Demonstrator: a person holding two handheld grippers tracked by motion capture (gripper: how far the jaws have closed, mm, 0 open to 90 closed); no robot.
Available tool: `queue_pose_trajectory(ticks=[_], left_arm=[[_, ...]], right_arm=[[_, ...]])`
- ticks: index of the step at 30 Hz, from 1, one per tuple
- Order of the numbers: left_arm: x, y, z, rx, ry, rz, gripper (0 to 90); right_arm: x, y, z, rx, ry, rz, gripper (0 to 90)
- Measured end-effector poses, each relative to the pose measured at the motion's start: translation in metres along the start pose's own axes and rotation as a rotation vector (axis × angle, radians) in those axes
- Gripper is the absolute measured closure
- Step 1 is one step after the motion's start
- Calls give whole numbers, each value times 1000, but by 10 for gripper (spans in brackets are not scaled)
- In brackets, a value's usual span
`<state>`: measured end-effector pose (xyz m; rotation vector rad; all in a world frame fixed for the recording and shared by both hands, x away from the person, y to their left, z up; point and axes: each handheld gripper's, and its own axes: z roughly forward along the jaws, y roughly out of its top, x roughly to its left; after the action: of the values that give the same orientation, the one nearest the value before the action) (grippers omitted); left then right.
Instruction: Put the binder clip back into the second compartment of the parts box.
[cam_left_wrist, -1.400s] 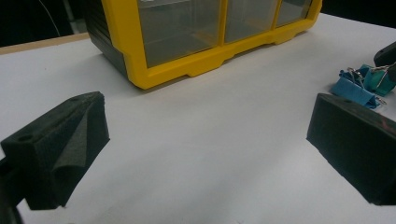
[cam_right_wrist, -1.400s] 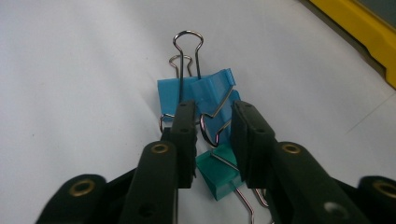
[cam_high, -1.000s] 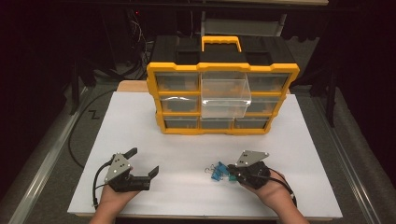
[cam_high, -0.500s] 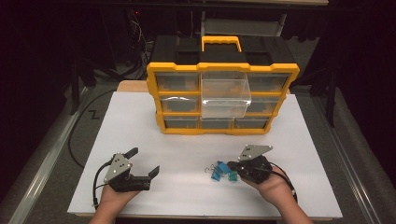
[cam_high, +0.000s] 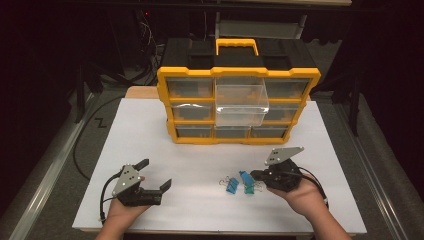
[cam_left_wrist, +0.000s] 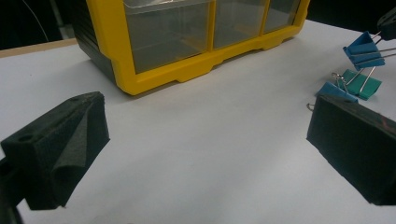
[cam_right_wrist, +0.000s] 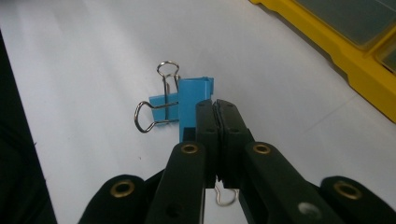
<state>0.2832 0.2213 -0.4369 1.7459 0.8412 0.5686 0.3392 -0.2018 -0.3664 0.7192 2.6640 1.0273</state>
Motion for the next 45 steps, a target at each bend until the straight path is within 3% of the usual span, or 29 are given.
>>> queue_pose_trajectory(ticks=[2, 8, 25, 31, 37, 45], left_arm=[[0, 0, 0, 2, 2, -1, 2], [0, 0, 0, 7, 7, 1, 2], [0, 0, 1, 17, 3, 10, 1], [0, 0, 0, 14, 2, 17, 2], [0, 0, 0, 9, 2, 16, 2], [-1, 0, 0, 8, -2, 17, 1]], right_arm=[[-3, -1, -6, 10, 8, 19, 900], [-10, -5, -25, 43, 5, 13, 900], [-21, -4, -49, 130, 50, 22, 900], [-26, 6, -58, 154, 88, 27, 900], [-26, 23, -67, 191, 112, -8, 900], [-27, 48, -81, 213, 123, -22, 900]])
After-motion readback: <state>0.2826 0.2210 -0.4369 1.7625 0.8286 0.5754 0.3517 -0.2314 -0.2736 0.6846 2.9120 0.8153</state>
